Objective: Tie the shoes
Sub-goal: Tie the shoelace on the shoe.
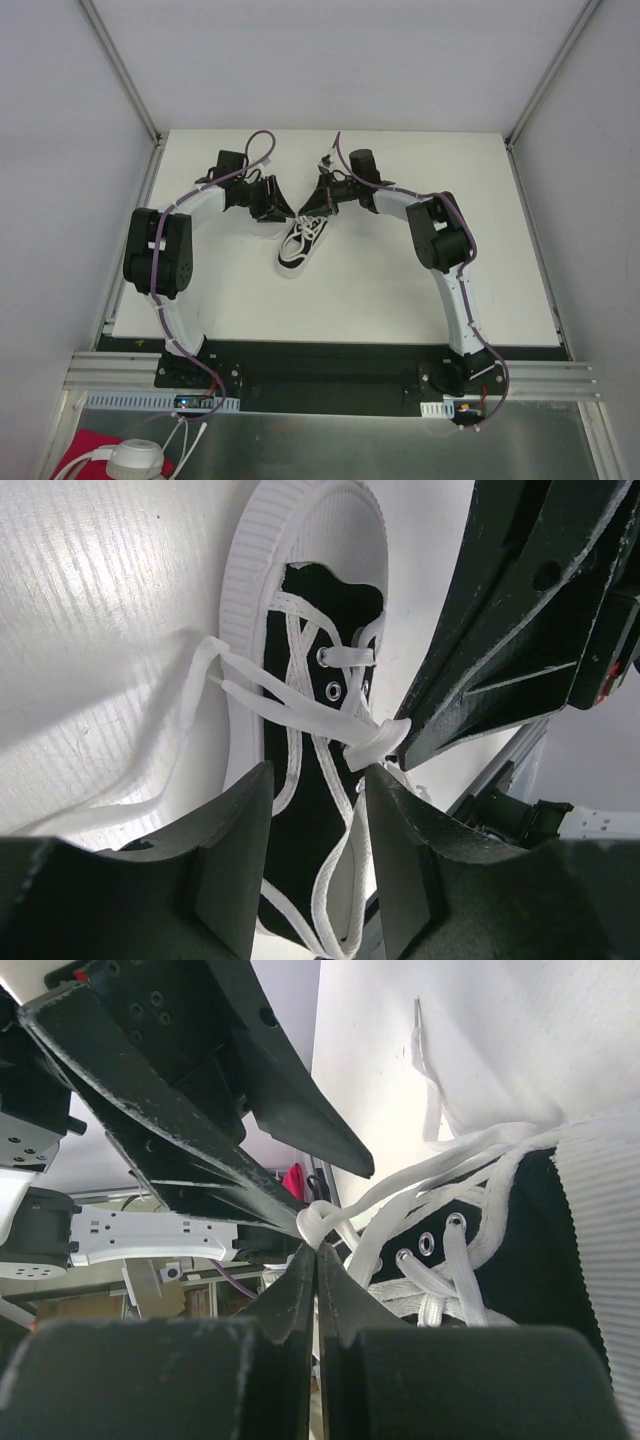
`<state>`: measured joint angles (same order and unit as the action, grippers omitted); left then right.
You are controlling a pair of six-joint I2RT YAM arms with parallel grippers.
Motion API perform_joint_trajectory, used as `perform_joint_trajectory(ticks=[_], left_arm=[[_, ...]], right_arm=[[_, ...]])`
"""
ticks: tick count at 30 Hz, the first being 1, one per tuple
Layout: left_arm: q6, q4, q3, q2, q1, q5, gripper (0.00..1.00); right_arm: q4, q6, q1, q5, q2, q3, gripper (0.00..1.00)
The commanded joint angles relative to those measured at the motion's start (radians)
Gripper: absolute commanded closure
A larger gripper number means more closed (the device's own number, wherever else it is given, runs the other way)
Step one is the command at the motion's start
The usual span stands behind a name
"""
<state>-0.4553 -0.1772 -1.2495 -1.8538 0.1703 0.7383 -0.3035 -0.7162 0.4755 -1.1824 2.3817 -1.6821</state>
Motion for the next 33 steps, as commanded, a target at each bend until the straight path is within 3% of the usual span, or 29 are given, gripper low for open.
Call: perform_joint_trajectory(ticks=[1, 17, 20, 22, 24, 28, 32, 33], left_arm=[[0.030, 0.039, -0.036, -0.012, 0.005, 0.039, 0.60], [0.014, 0.056, -0.077, -0.073, 0.032, 0.095, 0.70], [0.006, 0.065, -0.083, -0.074, 0.038, 0.095, 0.80], [0.001, 0.067, -0.093, -0.076, 0.044, 0.099, 0.96], [-0.002, 0.068, -0.094, -0.071, 0.046, 0.101, 1.00], [-0.006, 0.073, -0.080, -0.050, 0.046, 0.092, 1.00], [-0.009, 0.074, -0.054, -0.024, 0.047, 0.078, 1.00], [-0.011, 0.074, -0.051, -0.013, 0.047, 0.075, 1.00]], right_arm=[[-0.029, 0.001, -0.002, -0.016, -0.052, -0.010, 0.99], [-0.028, -0.009, -0.003, -0.020, -0.050, -0.021, 0.99], [-0.028, -0.011, -0.002, -0.020, -0.050, -0.019, 0.99], [-0.028, -0.011, -0.003, -0.019, -0.052, -0.019, 0.99], [-0.026, -0.009, -0.005, -0.016, -0.061, -0.016, 0.93], [-0.020, 0.018, -0.015, 0.006, -0.104, 0.016, 0.67], [0.082, 0.153, -0.038, 0.087, -0.206, 0.082, 0.58], [0.184, 0.205, -0.041, 0.110, -0.228, 0.087, 0.57]])
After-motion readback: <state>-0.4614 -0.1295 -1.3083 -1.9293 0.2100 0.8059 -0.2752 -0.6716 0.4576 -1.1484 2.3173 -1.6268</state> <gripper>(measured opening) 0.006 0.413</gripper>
